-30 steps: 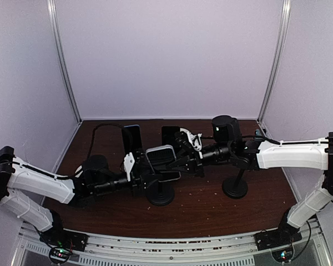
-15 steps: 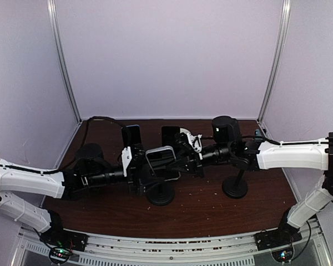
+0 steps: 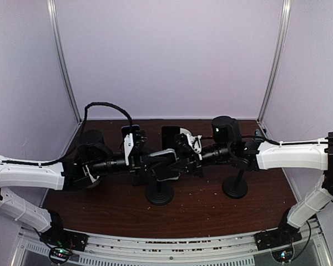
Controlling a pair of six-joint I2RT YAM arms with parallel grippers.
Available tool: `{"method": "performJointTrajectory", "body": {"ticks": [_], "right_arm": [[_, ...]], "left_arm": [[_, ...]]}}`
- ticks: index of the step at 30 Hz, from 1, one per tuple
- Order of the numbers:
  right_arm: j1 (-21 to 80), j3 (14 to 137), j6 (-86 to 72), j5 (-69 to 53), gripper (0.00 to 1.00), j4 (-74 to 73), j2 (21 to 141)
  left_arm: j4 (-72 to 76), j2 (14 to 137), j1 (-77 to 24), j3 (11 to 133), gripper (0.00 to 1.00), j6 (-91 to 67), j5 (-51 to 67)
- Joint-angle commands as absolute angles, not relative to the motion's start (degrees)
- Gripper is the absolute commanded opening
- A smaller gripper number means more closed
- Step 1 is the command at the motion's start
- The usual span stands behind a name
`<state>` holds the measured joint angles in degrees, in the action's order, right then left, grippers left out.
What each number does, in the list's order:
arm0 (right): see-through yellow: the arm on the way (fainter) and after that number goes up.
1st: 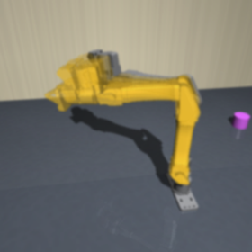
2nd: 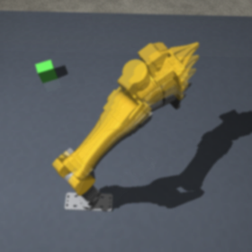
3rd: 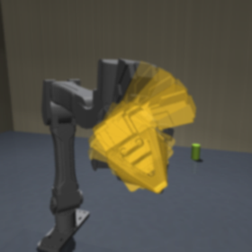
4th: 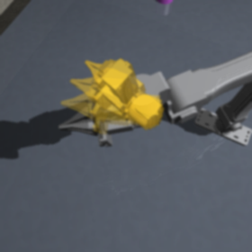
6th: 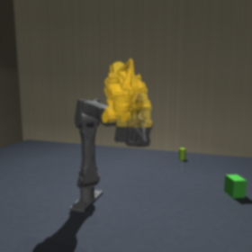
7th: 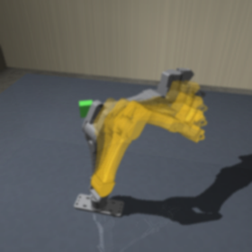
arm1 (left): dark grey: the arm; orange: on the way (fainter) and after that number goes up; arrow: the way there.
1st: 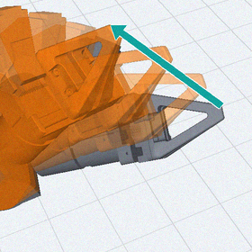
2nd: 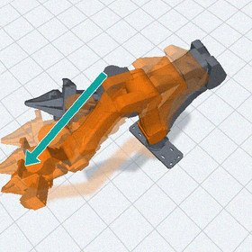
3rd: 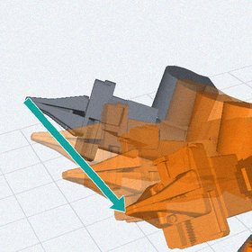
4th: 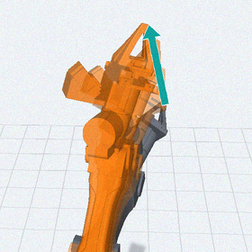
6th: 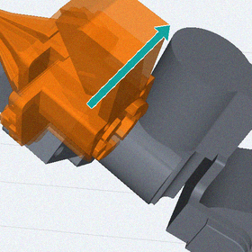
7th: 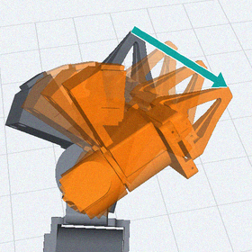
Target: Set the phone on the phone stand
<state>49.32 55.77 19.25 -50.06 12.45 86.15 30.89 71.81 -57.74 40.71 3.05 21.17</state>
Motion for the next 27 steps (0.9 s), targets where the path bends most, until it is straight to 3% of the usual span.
{"method": "performJointTrajectory", "body": {"ticks": [1, 4, 10, 16, 22, 27], "right_arm": [[49.64, 50.18, 13.35, -38.03, 0.36, 16.80, 81.64], [49.65, 45.79, 11.22, -30.55, 0.50, 18.52, 77.13], [50.70, 41.44, 6.72, -19.51, 0.63, 18.17, 76.50], [53.71, 36.79, 4.62, -17.95, 0.66, 29.88, 77.26], [56.41, 37.15, 1.44, -15.15, 0.64, 34.51, 79.25], [57.51, 38.90, 0.82, -12.49, 0.61, 36.98, 82.86]], "left_arm": [[31.72, 70.64, -58.62, 41.92, 0.00, 3.56, 19.96], [29.89, 70.57, -58.62, 45.93, 0.00, 3.30, 18.53], [25.33, 69.04, -58.71, 48.78, 0.00, -1.90, 10.56], [35.34, 68.73, -59.06, 47.52, 0.00, -4.58, 11.08], [27.41, 65.69, -62.31, 51.12, 0.00, -5.56, 0.67], [30.16, 64.18, -64.58, 48.32, 0.00, -8.41, -3.32]]}}
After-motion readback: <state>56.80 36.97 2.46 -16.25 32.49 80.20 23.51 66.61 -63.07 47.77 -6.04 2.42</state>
